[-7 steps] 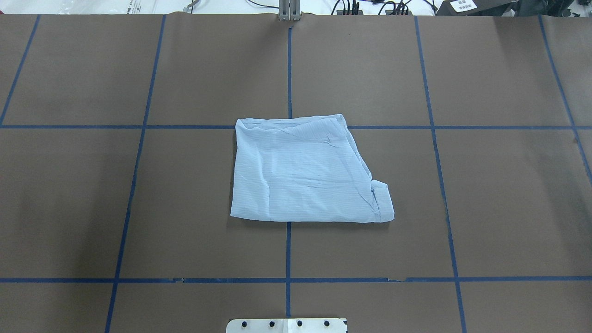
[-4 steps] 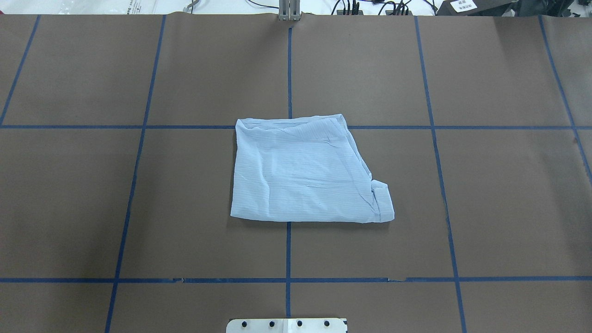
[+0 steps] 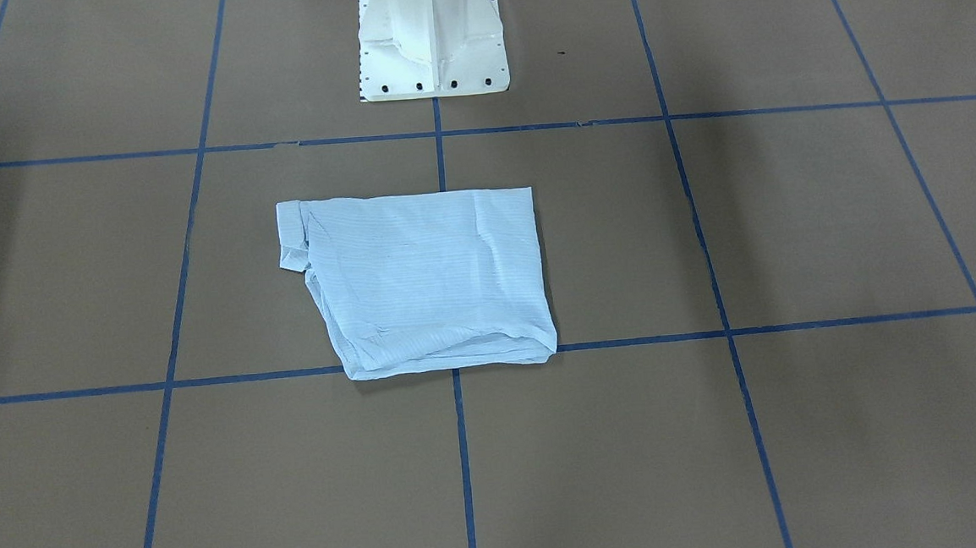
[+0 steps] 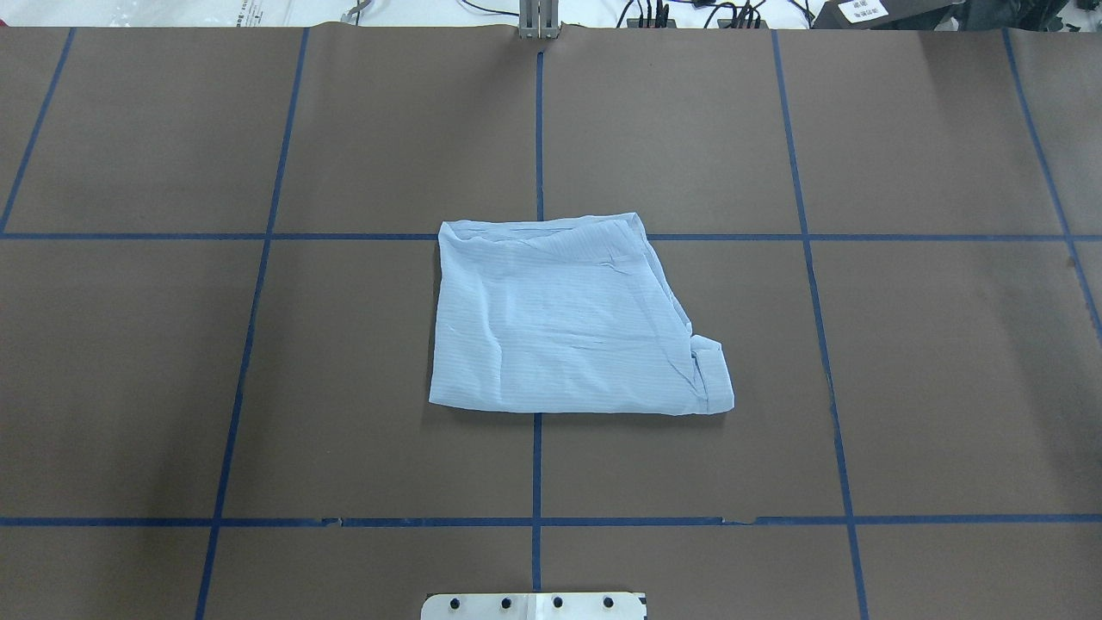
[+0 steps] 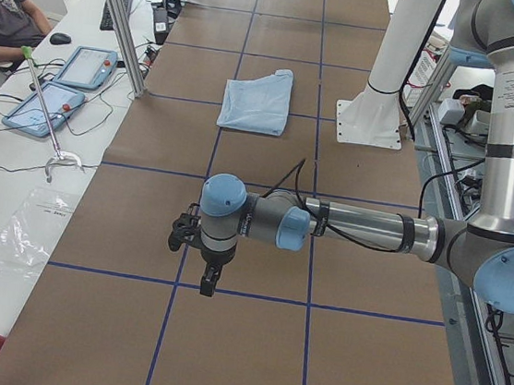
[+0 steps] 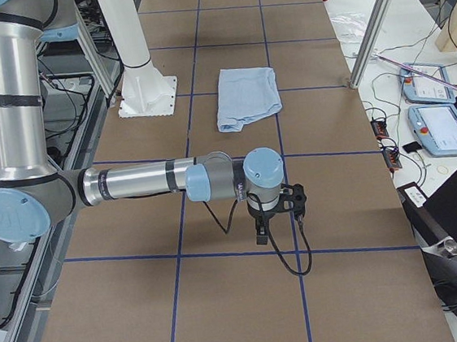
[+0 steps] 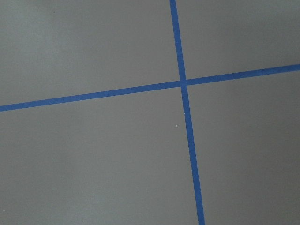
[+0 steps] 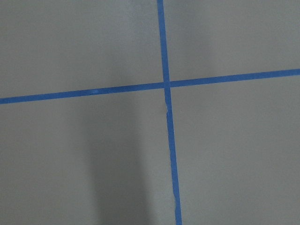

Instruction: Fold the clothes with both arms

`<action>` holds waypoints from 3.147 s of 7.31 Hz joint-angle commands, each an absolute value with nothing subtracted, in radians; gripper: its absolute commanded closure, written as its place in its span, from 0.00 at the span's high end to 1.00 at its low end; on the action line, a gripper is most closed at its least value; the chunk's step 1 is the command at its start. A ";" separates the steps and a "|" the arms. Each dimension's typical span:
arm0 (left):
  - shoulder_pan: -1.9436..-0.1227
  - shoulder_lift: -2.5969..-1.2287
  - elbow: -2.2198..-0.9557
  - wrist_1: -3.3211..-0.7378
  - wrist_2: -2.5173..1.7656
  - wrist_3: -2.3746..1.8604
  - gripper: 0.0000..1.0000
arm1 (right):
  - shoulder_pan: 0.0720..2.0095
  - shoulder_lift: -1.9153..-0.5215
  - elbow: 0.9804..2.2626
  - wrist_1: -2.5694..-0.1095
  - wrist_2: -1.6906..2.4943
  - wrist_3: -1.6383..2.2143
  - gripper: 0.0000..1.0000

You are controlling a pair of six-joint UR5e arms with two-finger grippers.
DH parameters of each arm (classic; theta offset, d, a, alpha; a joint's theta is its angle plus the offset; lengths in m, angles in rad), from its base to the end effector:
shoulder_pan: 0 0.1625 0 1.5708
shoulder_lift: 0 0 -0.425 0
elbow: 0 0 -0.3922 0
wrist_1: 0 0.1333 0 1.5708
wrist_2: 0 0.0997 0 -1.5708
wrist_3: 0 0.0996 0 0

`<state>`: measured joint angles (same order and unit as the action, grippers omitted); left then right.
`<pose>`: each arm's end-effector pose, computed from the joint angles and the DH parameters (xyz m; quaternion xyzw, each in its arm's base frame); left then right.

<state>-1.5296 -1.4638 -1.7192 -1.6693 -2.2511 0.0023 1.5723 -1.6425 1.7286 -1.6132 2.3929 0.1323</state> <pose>-0.0518 -0.4585 0.6316 0.0594 0.3340 0.0438 0.9397 0.0610 -0.4628 0.6161 -0.0061 -0.3999 0.0526 0.9150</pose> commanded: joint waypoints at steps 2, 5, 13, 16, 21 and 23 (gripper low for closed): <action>-1.531 -1.463 -1.724 -1.671 -2.252 0.003 1.00 | 1.577 -1.676 1.761 -1.615 2.393 0.144 1.00; -1.531 -1.463 -1.730 -1.671 -2.252 0.002 1.00 | 1.575 -1.692 1.756 -1.608 2.395 0.196 1.00; -1.531 -1.463 -1.724 -1.678 -2.378 -0.164 1.00 | 1.575 -1.684 1.755 -1.606 2.395 0.198 1.00; -1.531 -1.465 -1.723 -1.680 -2.378 -0.164 1.00 | 1.575 -1.684 1.753 -1.606 2.393 0.193 1.00; -1.531 -1.466 -1.721 -1.681 -2.378 -0.164 1.00 | 1.575 -1.689 1.753 -1.608 2.393 0.193 1.00; -1.531 -1.468 -1.721 -1.681 -2.378 -0.164 1.00 | 1.575 -1.689 1.747 -1.606 2.393 0.192 1.00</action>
<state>-1.5309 -1.4669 -1.7212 -1.6812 -2.3777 -0.1641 1.5754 -1.6889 1.7518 -1.6072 2.3931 0.1932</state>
